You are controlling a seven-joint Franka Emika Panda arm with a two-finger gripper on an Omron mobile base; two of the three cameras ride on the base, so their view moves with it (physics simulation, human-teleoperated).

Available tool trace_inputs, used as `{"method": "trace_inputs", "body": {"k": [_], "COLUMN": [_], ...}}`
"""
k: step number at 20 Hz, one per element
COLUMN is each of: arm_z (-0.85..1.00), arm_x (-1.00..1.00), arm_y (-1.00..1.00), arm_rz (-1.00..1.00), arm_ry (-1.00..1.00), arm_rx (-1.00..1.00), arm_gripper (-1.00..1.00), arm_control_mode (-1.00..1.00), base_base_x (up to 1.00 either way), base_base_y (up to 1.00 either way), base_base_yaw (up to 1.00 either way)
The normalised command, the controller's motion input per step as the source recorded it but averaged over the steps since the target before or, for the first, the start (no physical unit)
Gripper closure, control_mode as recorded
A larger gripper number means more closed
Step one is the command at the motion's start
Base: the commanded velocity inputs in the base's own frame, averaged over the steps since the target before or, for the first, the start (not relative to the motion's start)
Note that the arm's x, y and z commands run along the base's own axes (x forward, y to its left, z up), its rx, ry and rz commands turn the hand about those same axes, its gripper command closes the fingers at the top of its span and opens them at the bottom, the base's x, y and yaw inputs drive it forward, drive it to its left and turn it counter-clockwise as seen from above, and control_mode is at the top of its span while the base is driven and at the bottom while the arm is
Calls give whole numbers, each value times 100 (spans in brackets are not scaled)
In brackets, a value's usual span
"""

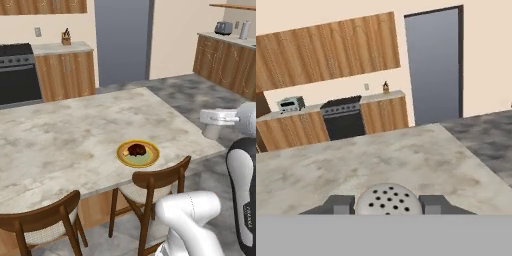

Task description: Retrieve the shaker from the cabinet and place it next the steak on a plate on the dining table.

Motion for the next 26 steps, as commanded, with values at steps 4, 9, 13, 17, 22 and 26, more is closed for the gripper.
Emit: {"method": "trace_inputs", "body": {"k": [4,9,13,17,22,26], "arm_z": [-63,-44,-15,-26,-40,-46], "arm_x": [87,75,55,82,85,53], "arm_y": [-17,-14,-25,-21,-2,3], "arm_rz": [41,39,34,34,36,16], "arm_ry": [0,-2,0,0,5,-3], "arm_rx": [-28,-30,-10,-9,3,1], "arm_gripper": [100,100,100,100,100,100], "arm_control_mode": [-100,-100,-100,-100,-100,-100], "base_base_x": [0,0,0,0,0,0], "base_base_y": [0,0,0,0,0,0], "base_base_yaw": [0,0,0,0,0,0]}}
